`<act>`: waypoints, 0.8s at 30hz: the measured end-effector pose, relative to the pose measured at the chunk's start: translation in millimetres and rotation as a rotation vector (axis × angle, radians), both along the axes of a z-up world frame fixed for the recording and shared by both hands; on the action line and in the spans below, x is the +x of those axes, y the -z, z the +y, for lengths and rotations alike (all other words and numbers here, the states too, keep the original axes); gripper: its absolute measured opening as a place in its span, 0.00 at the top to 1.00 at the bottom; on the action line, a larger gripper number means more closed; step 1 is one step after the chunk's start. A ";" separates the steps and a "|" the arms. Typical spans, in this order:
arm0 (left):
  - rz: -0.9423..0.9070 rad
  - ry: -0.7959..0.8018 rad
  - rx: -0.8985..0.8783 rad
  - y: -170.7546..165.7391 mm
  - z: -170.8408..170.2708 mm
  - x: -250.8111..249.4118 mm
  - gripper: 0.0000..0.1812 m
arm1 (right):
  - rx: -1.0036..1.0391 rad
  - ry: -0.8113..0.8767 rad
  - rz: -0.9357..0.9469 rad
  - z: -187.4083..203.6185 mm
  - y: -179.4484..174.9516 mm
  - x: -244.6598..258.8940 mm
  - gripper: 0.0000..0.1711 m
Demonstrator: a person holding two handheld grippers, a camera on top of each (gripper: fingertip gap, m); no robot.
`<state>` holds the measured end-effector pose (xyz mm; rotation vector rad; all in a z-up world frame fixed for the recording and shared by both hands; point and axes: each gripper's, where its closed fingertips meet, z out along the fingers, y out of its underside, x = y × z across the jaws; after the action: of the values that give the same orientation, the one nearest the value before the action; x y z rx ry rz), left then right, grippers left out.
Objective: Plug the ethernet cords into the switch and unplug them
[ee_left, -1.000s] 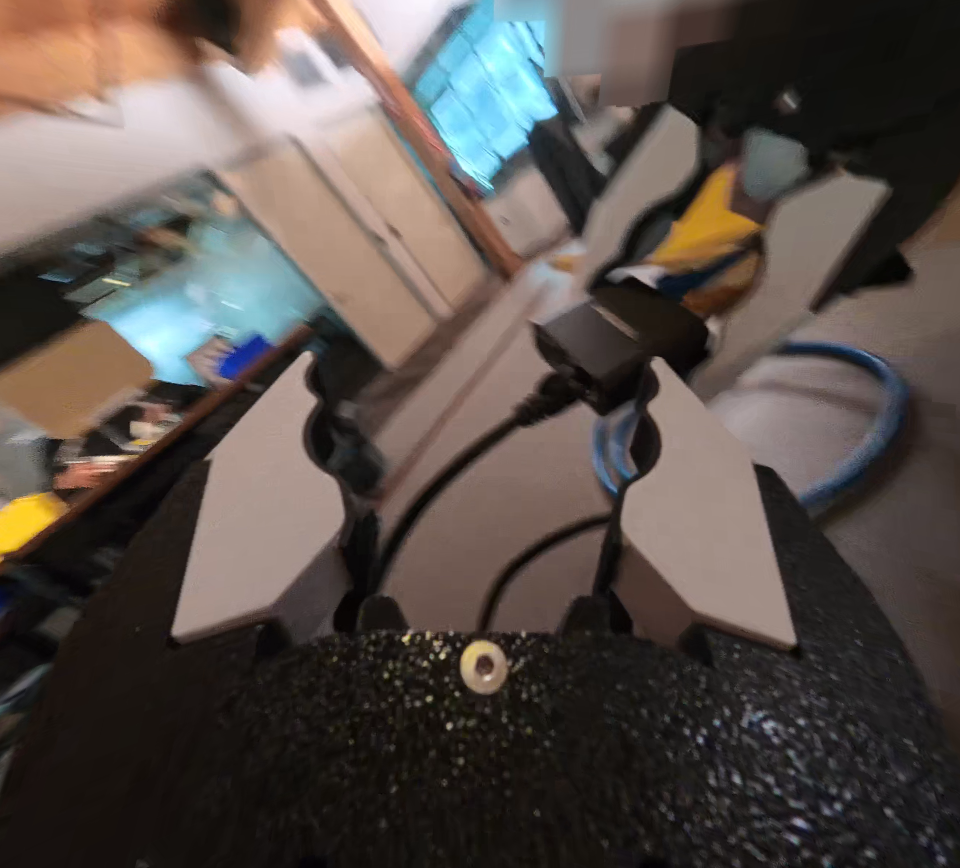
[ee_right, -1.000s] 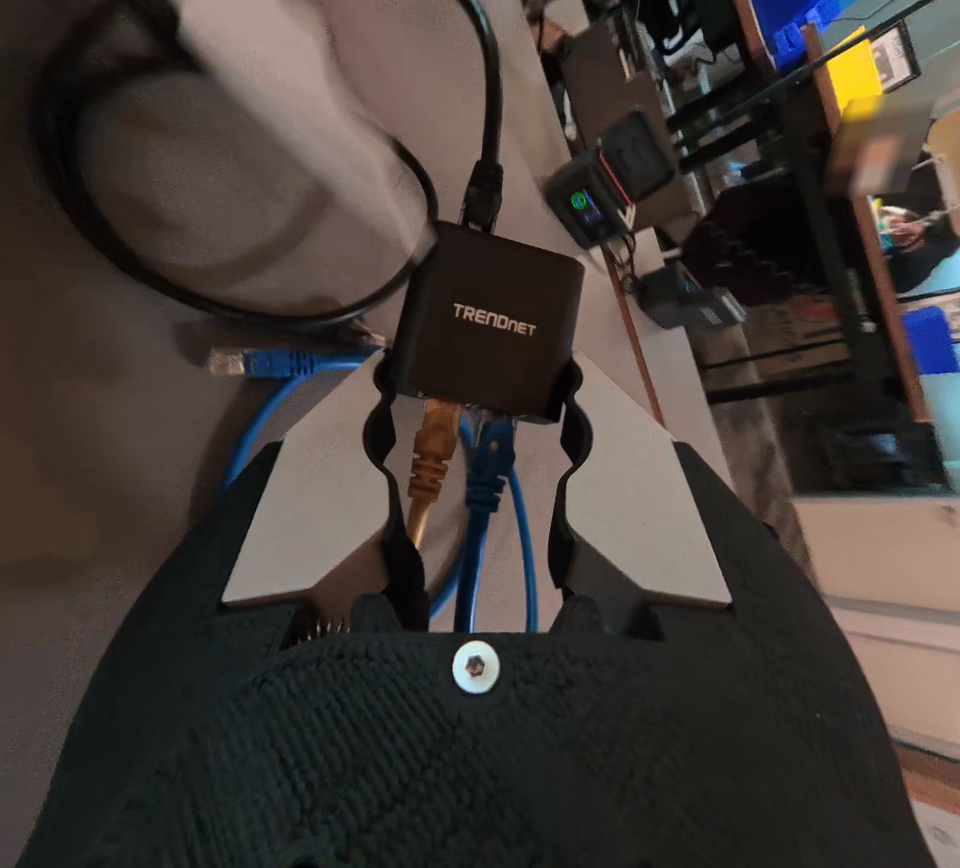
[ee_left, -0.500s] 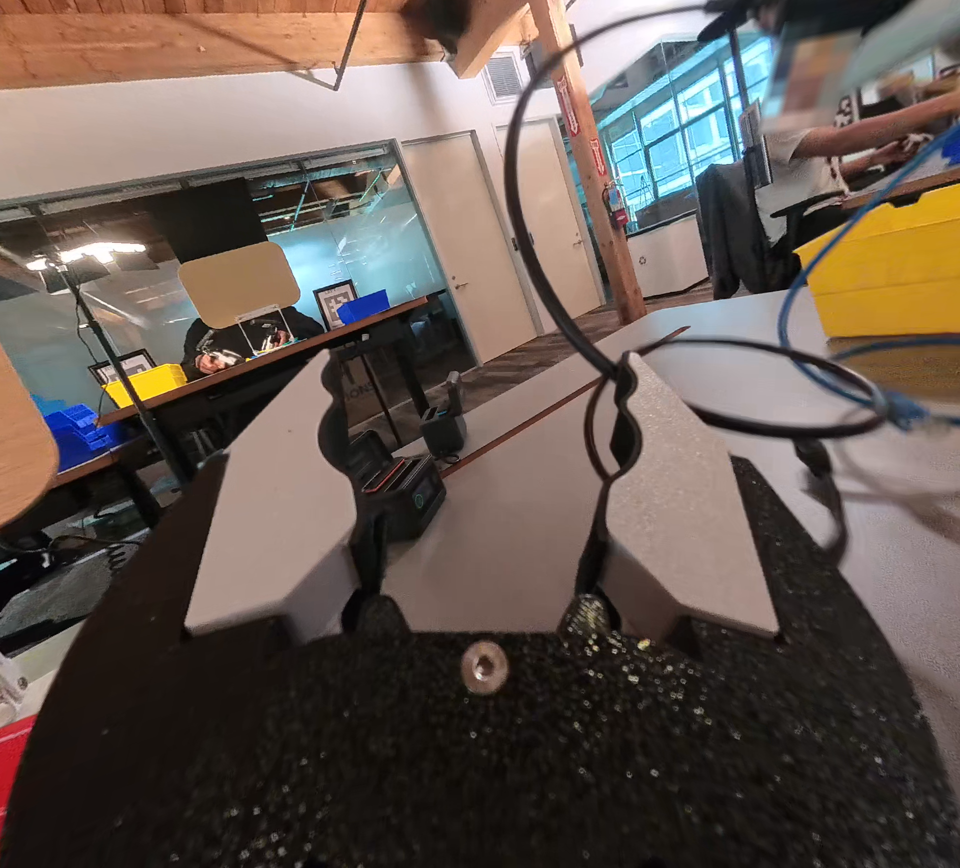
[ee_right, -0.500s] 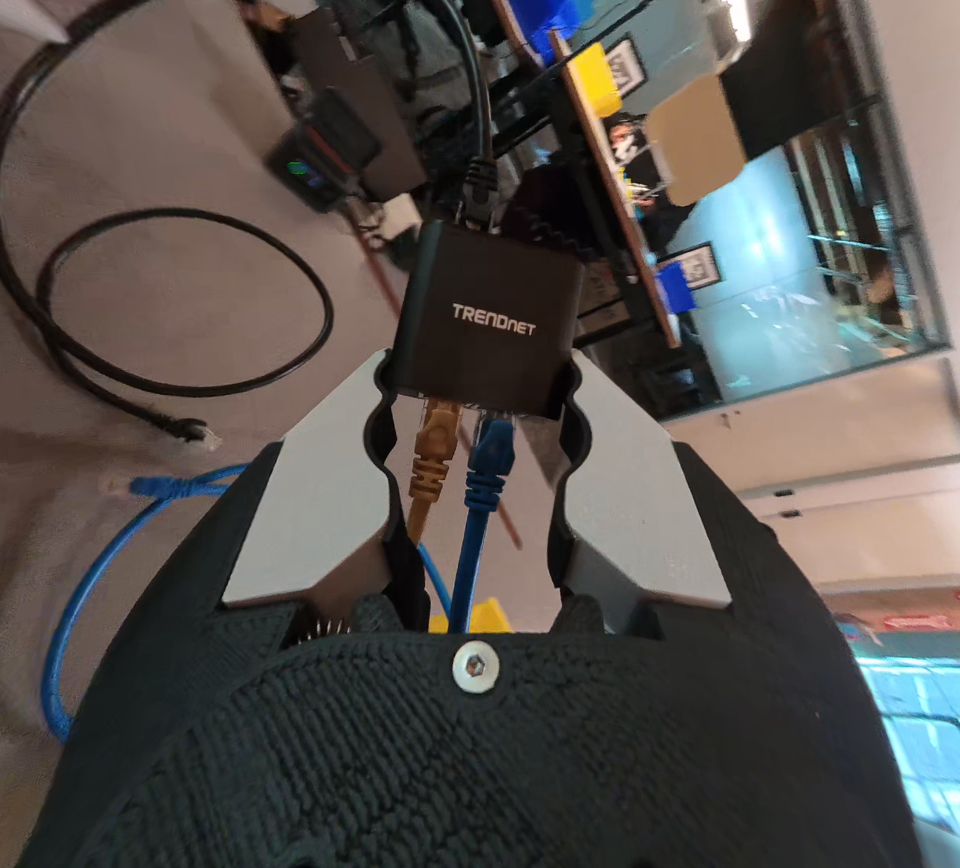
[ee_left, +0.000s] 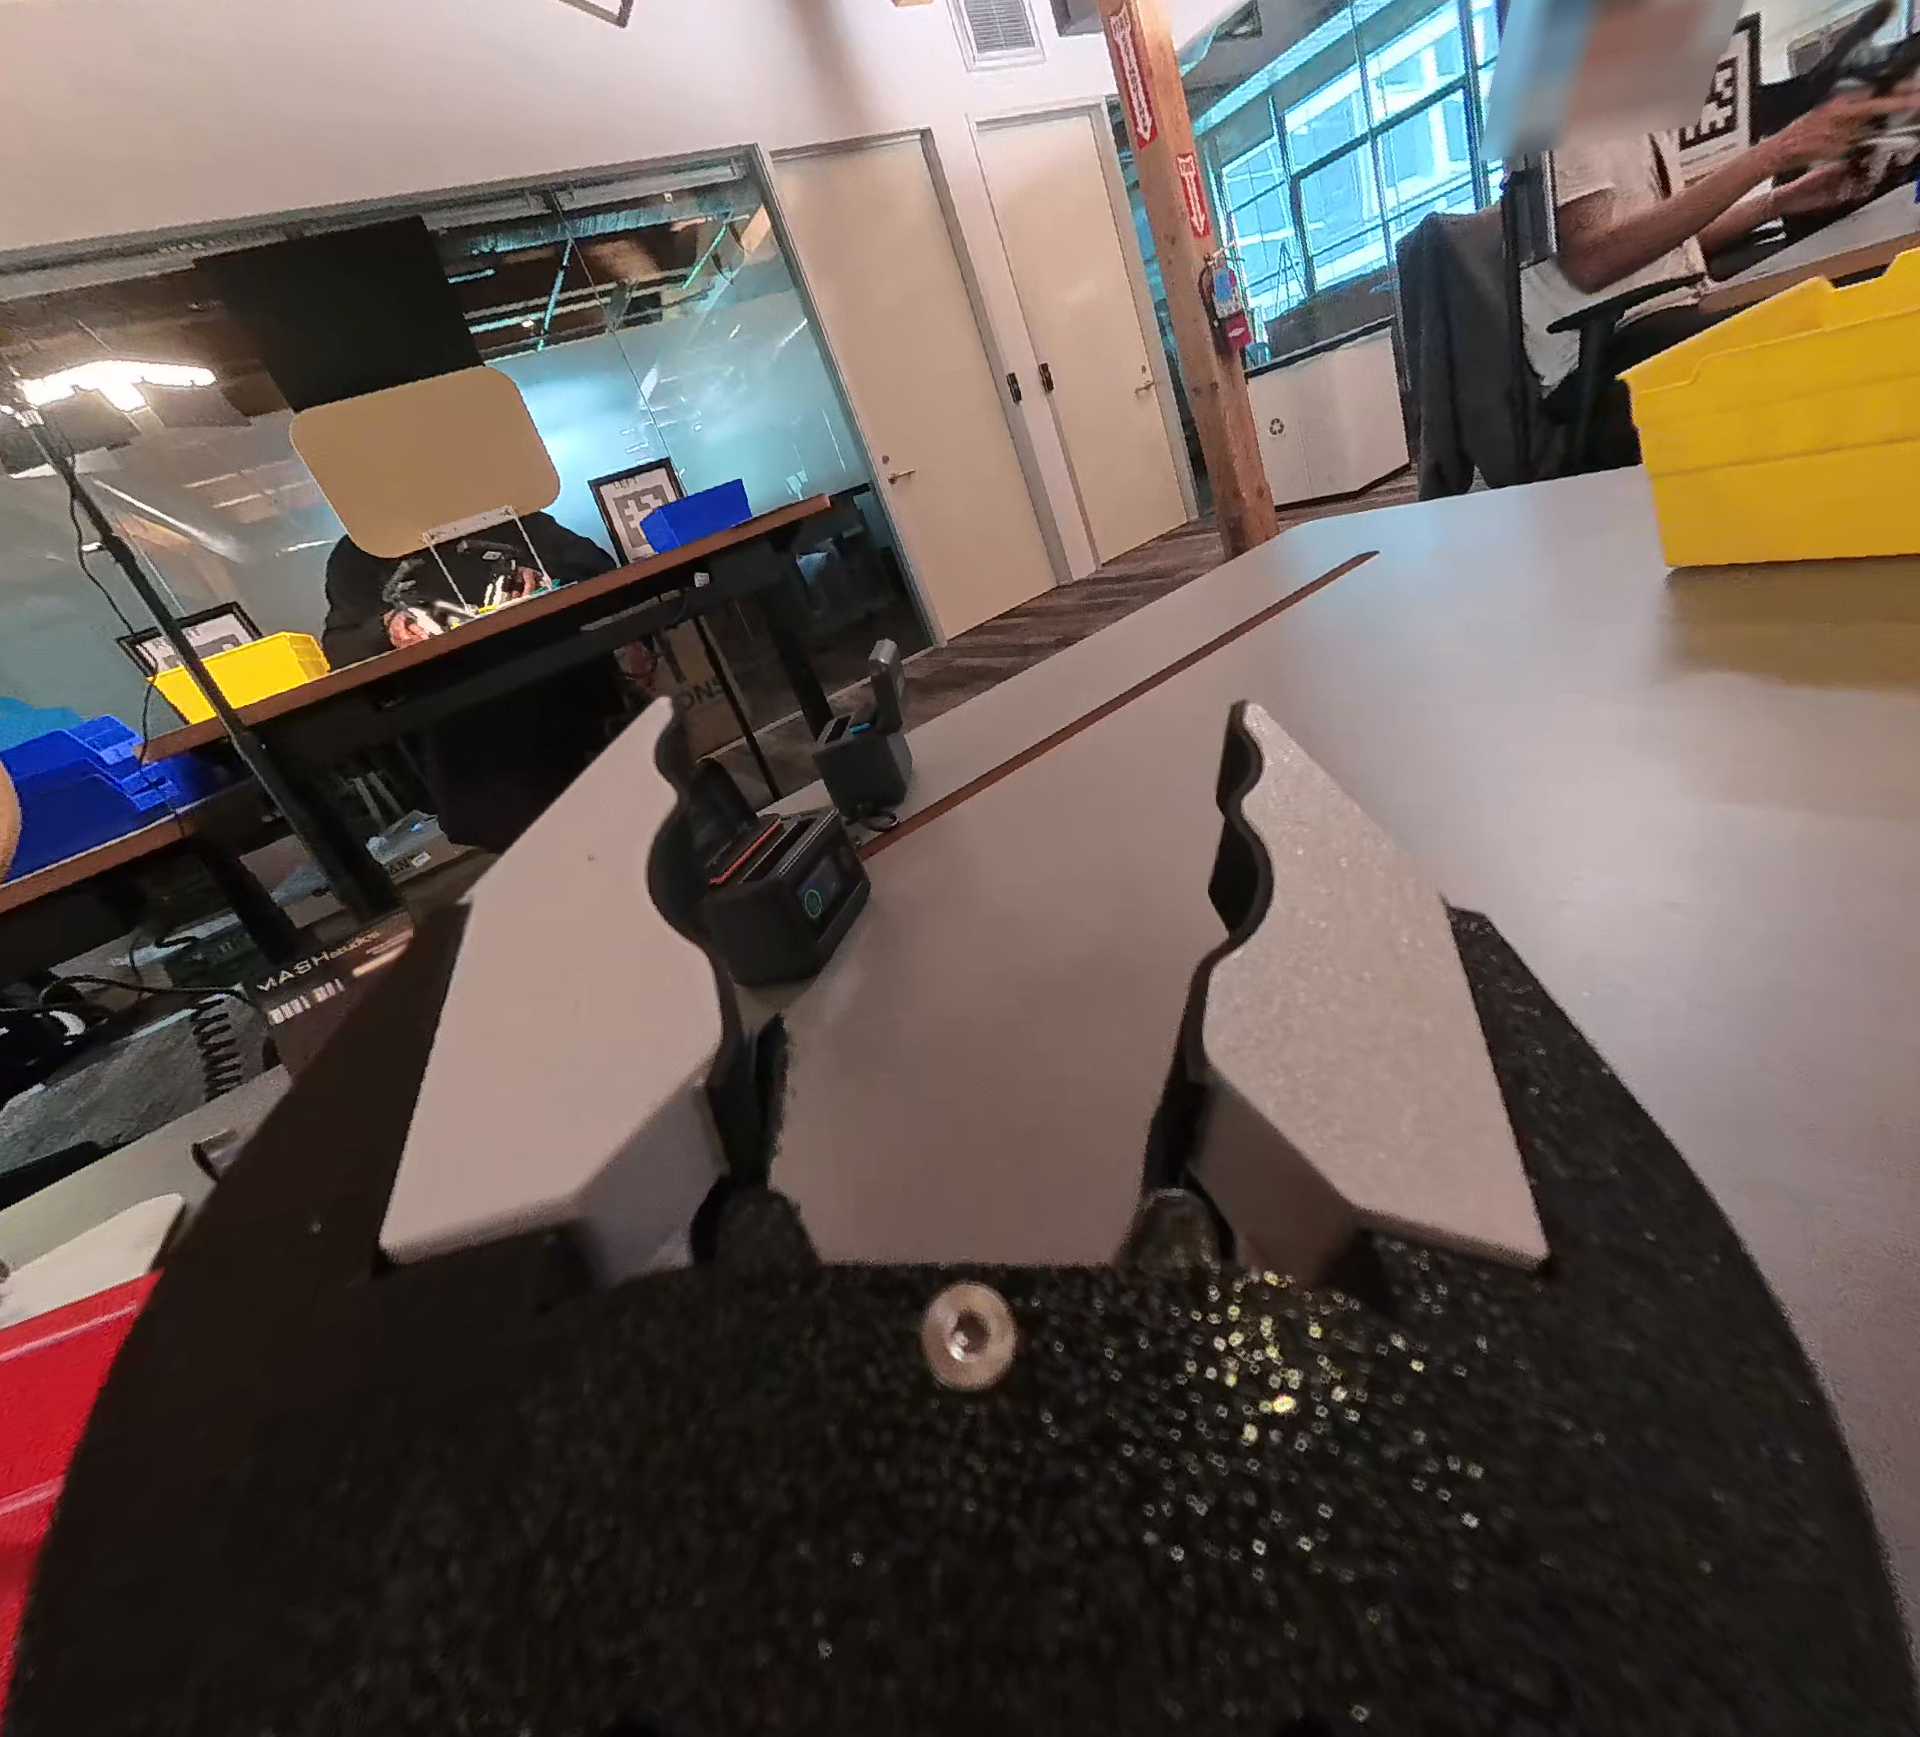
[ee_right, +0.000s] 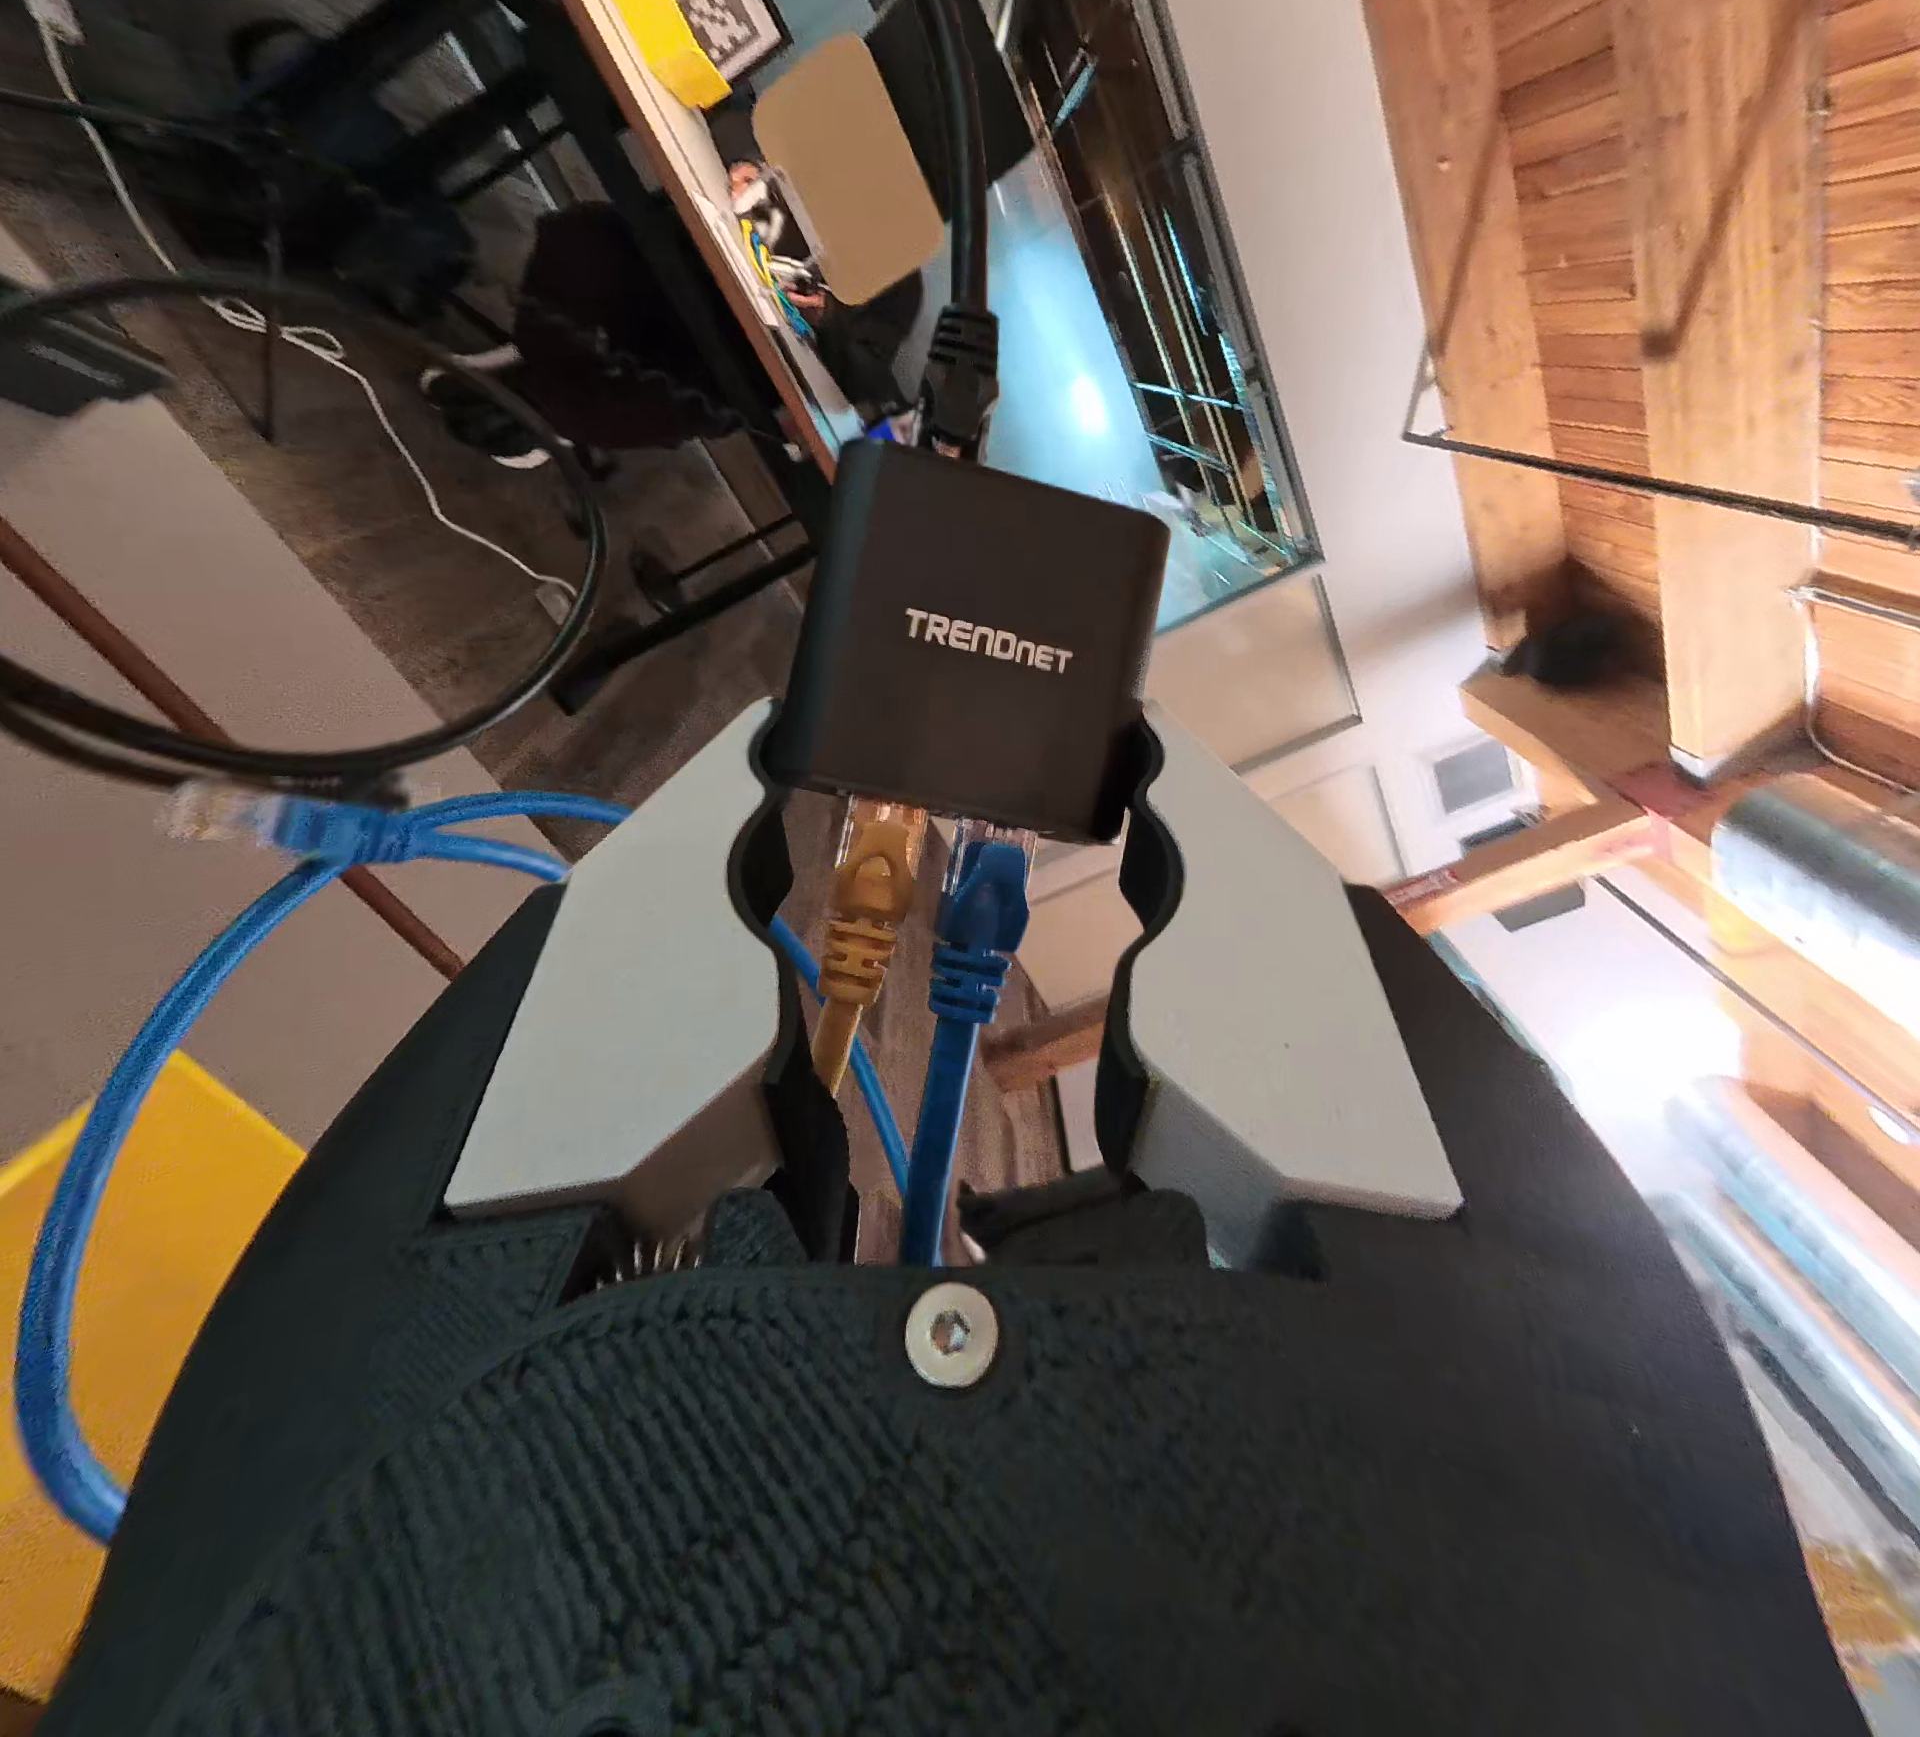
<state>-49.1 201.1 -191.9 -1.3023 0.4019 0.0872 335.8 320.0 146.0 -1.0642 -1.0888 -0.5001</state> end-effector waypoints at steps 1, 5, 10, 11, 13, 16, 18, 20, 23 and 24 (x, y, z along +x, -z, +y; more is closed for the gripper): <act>-0.001 0.000 -0.006 1.5 0.5 -0.3 0.46 | 0.003 0.013 -0.007 4.9 -2.0 10.7 0.63; -0.007 0.000 -0.024 5.6 2.0 -1.7 0.46 | 0.002 0.085 -0.070 22.1 -1.6 54.3 0.63; -0.021 0.016 -0.053 10.9 5.4 -0.2 0.47 | -0.044 0.137 -0.071 41.8 10.4 95.9 0.63; -0.019 0.019 -0.060 12.3 6.3 0.7 0.47 | -0.051 0.140 -0.057 45.7 14.4 100.6 0.63; -0.005 0.022 -0.069 14.7 7.4 2.8 0.47 | -0.063 0.137 -0.029 52.8 23.9 106.5 0.63; 0.022 0.025 -0.074 16.9 7.2 6.1 0.47 | -0.068 0.120 0.009 61.0 38.4 108.6 0.63; 0.040 0.029 -0.076 17.9 6.5 8.6 0.47 | -0.077 0.105 0.044 66.0 49.3 108.3 0.63; 0.060 0.030 -0.081 19.7 6.8 10.6 0.47 | -0.068 0.093 0.082 69.2 59.7 108.3 0.63; 0.085 0.033 -0.085 21.6 7.0 13.8 0.47 | -0.043 0.076 0.161 71.4 77.1 110.3 0.63; 0.093 0.035 -0.086 22.1 6.9 14.9 0.47 | -0.035 0.073 0.189 71.9 84.4 112.1 0.63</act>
<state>-34.1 208.0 -214.0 -1.3786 0.5123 0.1018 447.9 391.9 61.5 -1.1608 -0.8973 -0.4306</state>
